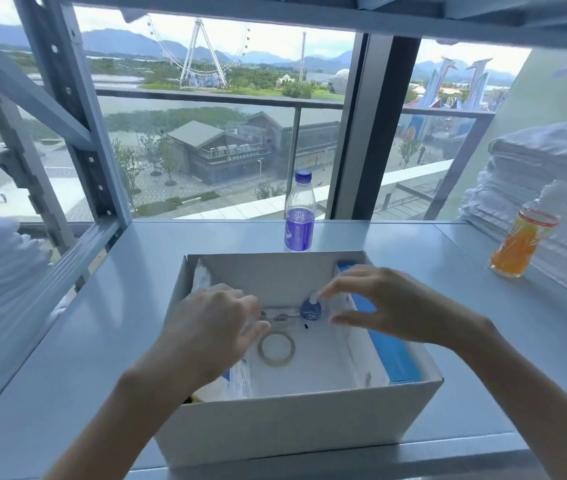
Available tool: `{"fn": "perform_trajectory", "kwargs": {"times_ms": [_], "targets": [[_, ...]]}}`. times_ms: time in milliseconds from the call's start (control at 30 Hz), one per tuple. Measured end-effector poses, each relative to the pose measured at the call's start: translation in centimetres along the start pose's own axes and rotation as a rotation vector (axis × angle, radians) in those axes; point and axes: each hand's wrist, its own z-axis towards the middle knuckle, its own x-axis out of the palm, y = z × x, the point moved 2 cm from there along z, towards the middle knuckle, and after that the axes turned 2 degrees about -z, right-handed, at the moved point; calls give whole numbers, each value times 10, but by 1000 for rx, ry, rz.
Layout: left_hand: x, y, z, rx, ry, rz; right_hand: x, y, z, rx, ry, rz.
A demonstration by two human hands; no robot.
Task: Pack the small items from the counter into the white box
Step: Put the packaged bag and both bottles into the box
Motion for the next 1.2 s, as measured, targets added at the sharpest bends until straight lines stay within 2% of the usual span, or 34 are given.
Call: {"fn": "perform_trajectory", "kwargs": {"times_ms": [133, 200, 267, 367, 500, 667, 733, 867, 967, 1067, 1200], "targets": [[4, 25, 13, -50, -7, -9, -24, -37, 68, 24, -329, 5], [9, 31, 18, -65, -3, -15, -33, -59, 110, 86, -428, -52], [16, 35, 22, -80, 25, -9, -37, -77, 148, 145, -425, -129], [26, 38, 25, -101, 47, 5, -33, -98, 187, 255, -300, -228], [35, 43, 23, -117, 63, 27, -18, -115, 209, 352, -144, -174], [38, 45, 20, -104, 91, 66, -21, -121, 205, 320, -279, -200], [38, 46, 19, -99, 104, 80, -26, -123, 196, 298, -367, -137], [40, 45, 19, -83, 131, 99, -48, -127, 173, 231, -690, 76], [40, 46, 20, -85, 122, 97, -72, -119, 155, 148, -853, 168], [40, 45, 20, -79, 122, 104, -92, -107, 142, 112, -883, 304], [40, 45, 18, -93, 115, 84, -98, -84, 126, 29, -721, 538]]}}
